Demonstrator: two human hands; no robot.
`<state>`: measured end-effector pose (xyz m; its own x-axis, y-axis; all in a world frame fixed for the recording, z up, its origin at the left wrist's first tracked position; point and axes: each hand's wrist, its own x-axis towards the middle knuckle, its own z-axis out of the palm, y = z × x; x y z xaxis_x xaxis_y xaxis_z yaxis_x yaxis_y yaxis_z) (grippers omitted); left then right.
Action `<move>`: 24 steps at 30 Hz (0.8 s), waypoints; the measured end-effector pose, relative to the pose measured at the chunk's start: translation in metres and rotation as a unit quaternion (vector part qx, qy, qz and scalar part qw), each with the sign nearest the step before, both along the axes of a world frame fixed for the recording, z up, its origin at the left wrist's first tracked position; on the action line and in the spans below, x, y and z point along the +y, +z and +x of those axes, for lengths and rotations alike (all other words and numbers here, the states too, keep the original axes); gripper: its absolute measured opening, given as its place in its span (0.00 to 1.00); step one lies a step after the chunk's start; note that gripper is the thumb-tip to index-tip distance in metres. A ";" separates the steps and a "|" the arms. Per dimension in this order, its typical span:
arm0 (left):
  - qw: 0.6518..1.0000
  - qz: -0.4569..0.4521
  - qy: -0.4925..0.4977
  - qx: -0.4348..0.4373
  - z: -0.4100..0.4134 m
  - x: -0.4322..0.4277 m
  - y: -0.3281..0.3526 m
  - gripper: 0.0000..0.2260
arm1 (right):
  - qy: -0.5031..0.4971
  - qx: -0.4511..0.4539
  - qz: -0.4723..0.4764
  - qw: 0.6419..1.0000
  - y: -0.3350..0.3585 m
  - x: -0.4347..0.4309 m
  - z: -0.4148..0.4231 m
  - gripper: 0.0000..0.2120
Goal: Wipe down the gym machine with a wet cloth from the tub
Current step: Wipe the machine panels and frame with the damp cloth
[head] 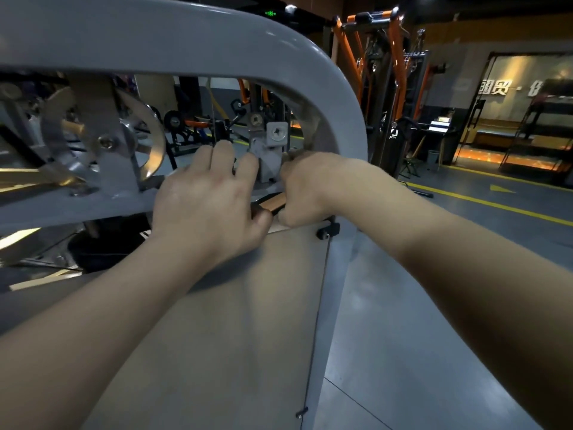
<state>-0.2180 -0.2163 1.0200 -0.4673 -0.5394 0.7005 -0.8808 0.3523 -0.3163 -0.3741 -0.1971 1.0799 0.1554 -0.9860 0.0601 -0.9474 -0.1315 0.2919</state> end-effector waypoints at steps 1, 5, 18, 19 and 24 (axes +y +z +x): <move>1.000 0.002 0.002 0.000 0.001 0.000 0.001 0.23 | 0.004 0.001 -0.003 1.000 -0.001 -0.001 0.001 0.09; 1.000 0.008 -0.001 0.001 0.003 0.006 0.001 0.24 | 0.016 -0.035 -0.048 0.998 -0.012 0.009 -0.002 0.18; 0.999 -0.015 -0.018 -0.036 0.008 0.007 -0.003 0.22 | -0.024 -0.033 -0.014 0.999 -0.004 0.015 0.006 0.14; 0.999 -0.015 -0.018 -0.036 0.008 0.007 -0.002 0.22 | -0.028 -0.036 -0.005 0.999 -0.002 0.009 0.007 0.12; 0.999 -0.005 -0.026 -0.022 0.008 0.007 -0.002 0.22 | 0.034 -0.196 -0.027 0.980 -0.012 0.025 -0.007 0.10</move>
